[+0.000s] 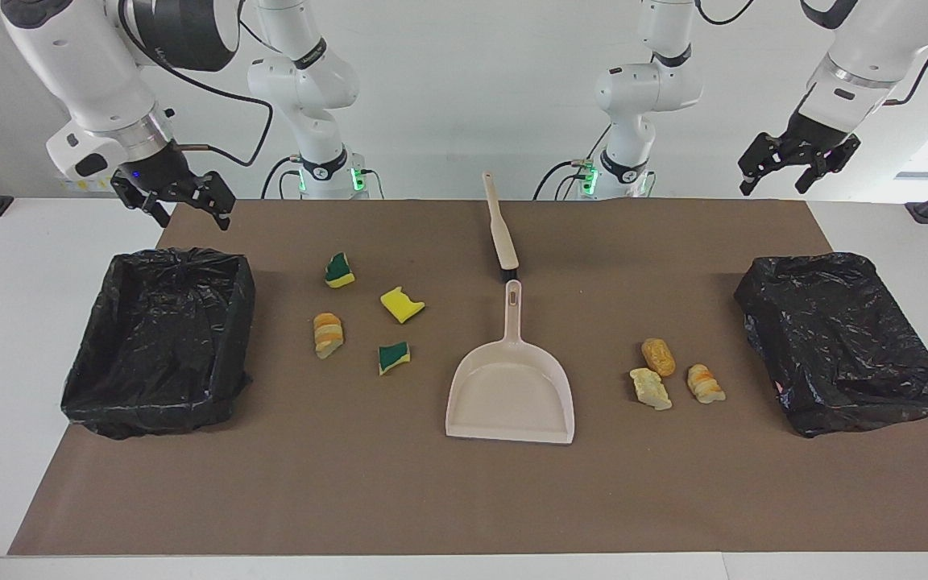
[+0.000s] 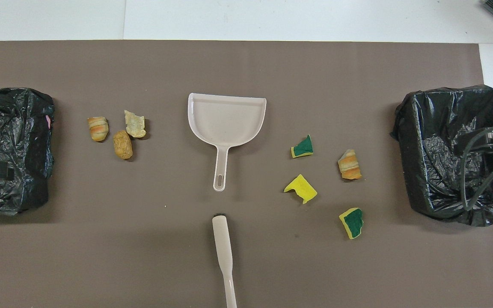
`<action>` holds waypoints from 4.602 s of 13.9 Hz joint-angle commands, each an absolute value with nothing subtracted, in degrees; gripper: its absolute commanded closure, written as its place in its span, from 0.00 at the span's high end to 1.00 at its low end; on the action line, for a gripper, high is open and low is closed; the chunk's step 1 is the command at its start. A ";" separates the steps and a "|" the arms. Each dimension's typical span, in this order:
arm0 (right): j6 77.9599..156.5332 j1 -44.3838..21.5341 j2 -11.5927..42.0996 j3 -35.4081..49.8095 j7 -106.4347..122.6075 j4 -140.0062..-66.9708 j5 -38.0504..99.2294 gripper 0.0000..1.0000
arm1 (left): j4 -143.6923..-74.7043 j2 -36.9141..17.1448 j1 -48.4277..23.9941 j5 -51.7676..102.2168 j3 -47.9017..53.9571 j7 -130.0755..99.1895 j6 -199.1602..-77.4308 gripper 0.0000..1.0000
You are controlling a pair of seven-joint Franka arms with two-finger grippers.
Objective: Sweep and dump trash in bin
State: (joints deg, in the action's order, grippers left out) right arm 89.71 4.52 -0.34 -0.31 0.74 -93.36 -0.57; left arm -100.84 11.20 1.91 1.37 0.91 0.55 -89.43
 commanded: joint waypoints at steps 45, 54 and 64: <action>89.13 0.45 -0.01 1.93 0.79 -93.26 -0.35 1.00 | -142.21 7.21 -57.04 13.18 1.76 -45.70 -127.62 0.38; 97.47 0.00 10.28 3.95 -1.13 -87.63 0.79 1.00 | -138.78 8.17 -51.87 13.10 1.14 -38.06 -120.86 0.00; 113.80 -13.42 18.71 6.86 -30.73 -89.38 -0.52 1.00 | -130.09 12.58 -27.99 4.86 1.14 -25.77 -97.90 0.00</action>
State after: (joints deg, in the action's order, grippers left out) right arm 110.90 -10.81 16.99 7.03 -25.58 -89.12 -0.01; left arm -132.36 13.33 -33.99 7.94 0.57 -29.03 -99.01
